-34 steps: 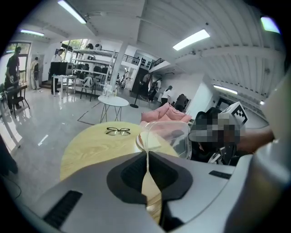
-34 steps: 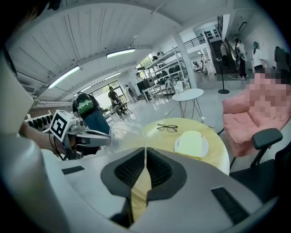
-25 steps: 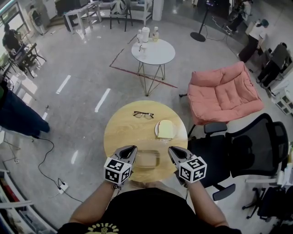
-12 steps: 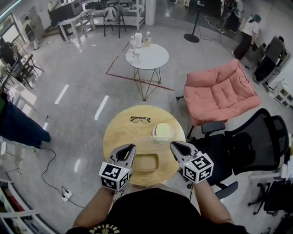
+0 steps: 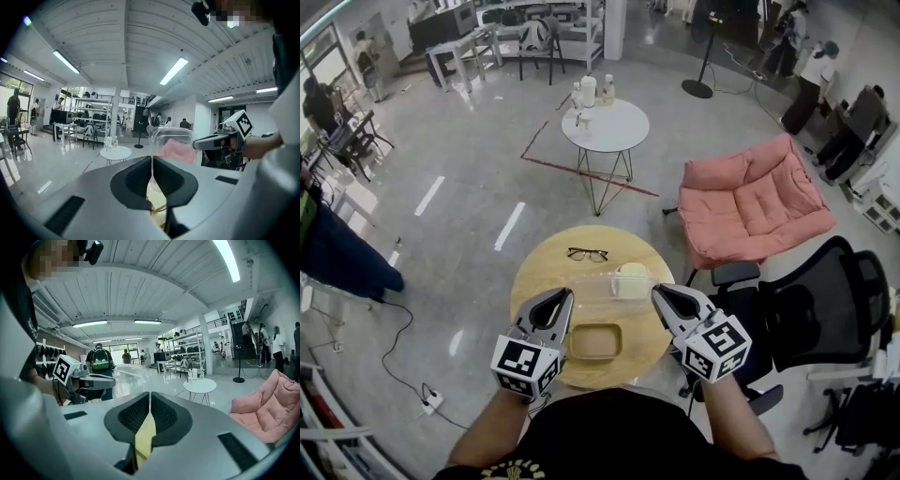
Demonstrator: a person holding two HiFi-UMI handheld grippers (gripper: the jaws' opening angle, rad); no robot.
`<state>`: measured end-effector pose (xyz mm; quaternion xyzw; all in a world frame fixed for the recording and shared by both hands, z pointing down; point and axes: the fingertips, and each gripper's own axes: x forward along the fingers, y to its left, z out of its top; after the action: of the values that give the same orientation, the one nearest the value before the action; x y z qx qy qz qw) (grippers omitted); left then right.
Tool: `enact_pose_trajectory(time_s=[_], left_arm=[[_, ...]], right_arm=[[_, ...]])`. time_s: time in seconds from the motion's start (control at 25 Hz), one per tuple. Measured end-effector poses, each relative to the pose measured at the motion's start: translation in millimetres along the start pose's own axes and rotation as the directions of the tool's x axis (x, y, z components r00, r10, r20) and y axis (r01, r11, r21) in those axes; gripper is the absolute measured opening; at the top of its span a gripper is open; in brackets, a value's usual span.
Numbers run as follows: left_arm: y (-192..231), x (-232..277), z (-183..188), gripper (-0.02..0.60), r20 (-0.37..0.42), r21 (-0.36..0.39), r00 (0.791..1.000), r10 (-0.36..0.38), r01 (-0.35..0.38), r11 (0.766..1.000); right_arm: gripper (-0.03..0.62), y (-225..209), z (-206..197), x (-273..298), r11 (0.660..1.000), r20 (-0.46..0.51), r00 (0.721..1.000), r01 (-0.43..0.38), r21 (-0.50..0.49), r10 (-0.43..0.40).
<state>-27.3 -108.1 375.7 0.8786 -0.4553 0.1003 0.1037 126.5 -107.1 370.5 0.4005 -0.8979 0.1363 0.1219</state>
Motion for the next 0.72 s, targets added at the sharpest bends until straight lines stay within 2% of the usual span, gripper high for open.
enact_pose_trajectory(time_s=[0.16, 0.4, 0.72], left_arm=[[0.8, -4.8, 22.5, 0.026, 0.045, 0.028, 0.999, 0.019, -0.021, 0.999], [3.8, -17.4, 52.1, 0.026, 0.105, 0.11, 0.993, 0.046, -0.057, 0.992], [4.6, -30.6, 66.7, 0.026, 0.129, 0.126, 0.991, 0.024, -0.04, 0.991]], right_arm=[[0.028, 2.9, 17.7, -3.3, 0.999, 0.022, 0.999, -0.024, -0.044, 0.025], [0.028, 13.2, 38.7, -6.8, 0.997, 0.058, 0.997, -0.043, -0.064, 0.047], [0.028, 24.2, 54.5, -11.7, 0.997, 0.088, 0.996, -0.025, -0.075, 0.032]])
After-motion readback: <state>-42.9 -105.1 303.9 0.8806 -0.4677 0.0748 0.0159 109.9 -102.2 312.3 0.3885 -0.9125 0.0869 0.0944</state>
